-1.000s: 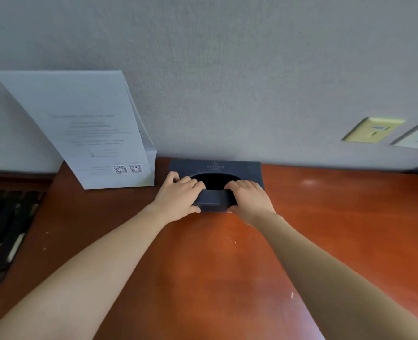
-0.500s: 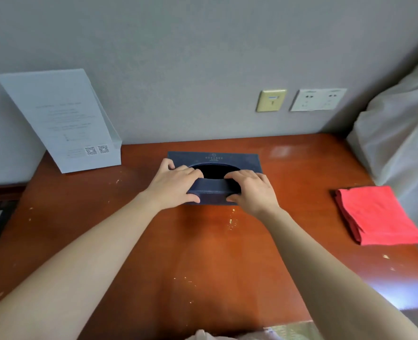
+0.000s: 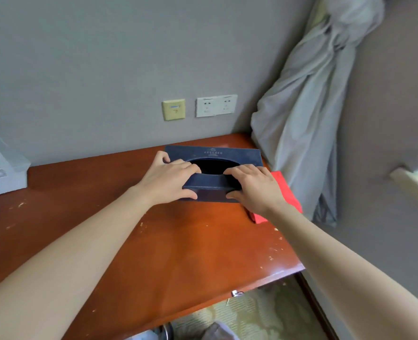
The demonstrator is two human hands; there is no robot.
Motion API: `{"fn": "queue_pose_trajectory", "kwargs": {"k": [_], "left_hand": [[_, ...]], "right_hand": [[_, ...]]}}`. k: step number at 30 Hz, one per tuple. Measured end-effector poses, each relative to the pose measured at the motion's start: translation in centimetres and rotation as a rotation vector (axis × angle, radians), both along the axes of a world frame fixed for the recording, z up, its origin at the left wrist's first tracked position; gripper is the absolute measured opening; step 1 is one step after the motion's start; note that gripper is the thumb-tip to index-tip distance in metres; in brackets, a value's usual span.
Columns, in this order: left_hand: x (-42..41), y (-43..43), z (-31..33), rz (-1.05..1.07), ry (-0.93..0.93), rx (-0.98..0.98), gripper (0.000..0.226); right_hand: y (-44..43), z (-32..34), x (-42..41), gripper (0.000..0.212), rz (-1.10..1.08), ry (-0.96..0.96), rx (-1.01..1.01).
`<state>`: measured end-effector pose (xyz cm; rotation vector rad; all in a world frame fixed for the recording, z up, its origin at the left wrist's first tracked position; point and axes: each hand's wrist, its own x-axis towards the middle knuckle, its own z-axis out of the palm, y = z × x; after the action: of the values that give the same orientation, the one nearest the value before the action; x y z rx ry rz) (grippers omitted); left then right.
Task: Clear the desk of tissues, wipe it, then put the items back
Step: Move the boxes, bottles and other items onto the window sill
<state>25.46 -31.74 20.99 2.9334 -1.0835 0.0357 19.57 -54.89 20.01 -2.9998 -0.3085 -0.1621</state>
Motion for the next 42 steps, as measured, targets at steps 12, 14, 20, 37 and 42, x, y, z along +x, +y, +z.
{"fn": "queue_pose_trajectory", "kwargs": {"k": [12,14,20,37,42], "left_hand": [[-4.5,-15.1,3.0,-0.418,-0.024,-0.040,0.058],[-5.8,-16.5,3.3,-0.490,-0.045,-0.031,0.059],[-10.2,-20.5,4.6,-0.729,-0.075,-0.042,0.060],[-38.1,-39.0,8.6,-1.412,-0.141,-0.085,0.065],[-47.5,-45.3,10.7,-1.542,-0.162,-0.142,0.066]], "right_hand": [[-10.6,3.3,-13.1,0.056,-0.430,-0.046,-0.015],[-11.0,3.6,-15.5,0.056,-0.499,-0.040,-0.003],[-11.1,4.7,-23.6,0.055,-0.733,-0.055,-0.028],[-13.4,9.1,-55.6,0.053,-1.469,-0.047,-0.045],[-16.3,11.5,-64.5,0.051,-1.611,-0.072,-0.067]]}}
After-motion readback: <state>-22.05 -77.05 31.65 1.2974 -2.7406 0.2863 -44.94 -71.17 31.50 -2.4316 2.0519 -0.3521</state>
